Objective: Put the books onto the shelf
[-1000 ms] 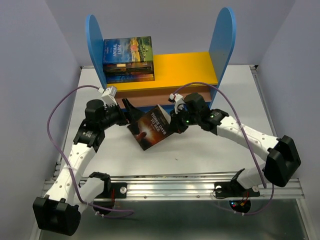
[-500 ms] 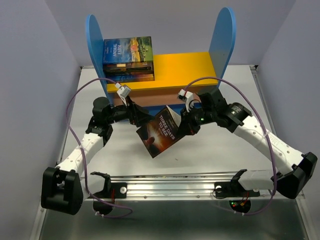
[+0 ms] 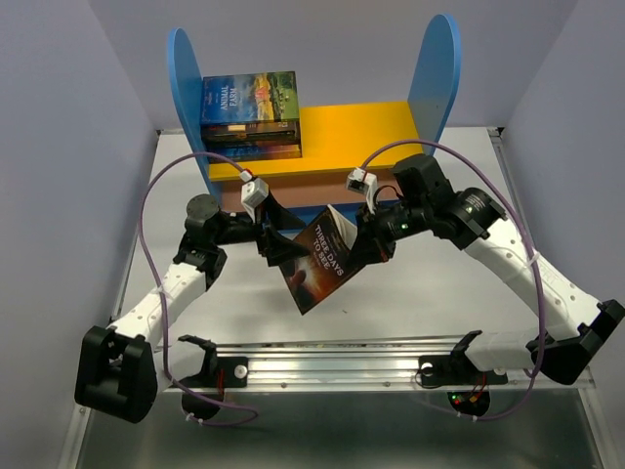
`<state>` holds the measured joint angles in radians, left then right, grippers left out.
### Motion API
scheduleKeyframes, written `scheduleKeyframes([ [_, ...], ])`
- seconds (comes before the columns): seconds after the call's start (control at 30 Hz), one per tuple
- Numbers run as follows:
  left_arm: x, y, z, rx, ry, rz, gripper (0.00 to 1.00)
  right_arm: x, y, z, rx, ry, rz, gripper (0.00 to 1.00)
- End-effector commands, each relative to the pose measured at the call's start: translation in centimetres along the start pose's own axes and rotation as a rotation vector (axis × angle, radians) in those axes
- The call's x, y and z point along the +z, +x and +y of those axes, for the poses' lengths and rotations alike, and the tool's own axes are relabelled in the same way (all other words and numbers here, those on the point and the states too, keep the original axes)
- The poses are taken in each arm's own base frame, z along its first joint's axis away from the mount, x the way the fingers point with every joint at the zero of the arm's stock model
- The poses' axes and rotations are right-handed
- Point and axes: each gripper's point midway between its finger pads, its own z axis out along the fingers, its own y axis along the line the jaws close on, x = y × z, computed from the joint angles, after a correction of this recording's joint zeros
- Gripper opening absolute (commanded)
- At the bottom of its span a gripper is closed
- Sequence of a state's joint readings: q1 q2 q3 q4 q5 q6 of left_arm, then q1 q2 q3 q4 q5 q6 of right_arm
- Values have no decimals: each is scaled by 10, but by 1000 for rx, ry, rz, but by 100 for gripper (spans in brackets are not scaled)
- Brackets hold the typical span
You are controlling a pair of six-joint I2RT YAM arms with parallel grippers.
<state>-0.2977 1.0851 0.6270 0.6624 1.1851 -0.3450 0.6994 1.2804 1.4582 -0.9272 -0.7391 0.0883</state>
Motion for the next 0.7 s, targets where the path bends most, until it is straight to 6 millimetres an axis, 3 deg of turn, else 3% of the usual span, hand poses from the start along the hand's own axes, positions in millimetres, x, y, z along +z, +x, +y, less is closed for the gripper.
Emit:
scheduleKeyframes([
  [0.0,5,7,-6,52,75,20,99,-14,-22,25,-128,-87,-51,1],
  [0.27,10,4,-14,83,107,18,99,-18,-28,15,-168,-9,-65,1],
  [0.33,12,5,-13,69,118,25,86,-20,-34,0,-153,91,-83,1],
  [0.4,14,6,-16,51,138,30,75,-19,-35,-2,-154,98,-90,1],
  [0.43,17,6,-19,56,154,31,64,-19,-40,-1,-171,91,-110,1],
  [0.67,24,4,-25,76,181,29,62,-15,-45,5,-197,42,-114,1],
])
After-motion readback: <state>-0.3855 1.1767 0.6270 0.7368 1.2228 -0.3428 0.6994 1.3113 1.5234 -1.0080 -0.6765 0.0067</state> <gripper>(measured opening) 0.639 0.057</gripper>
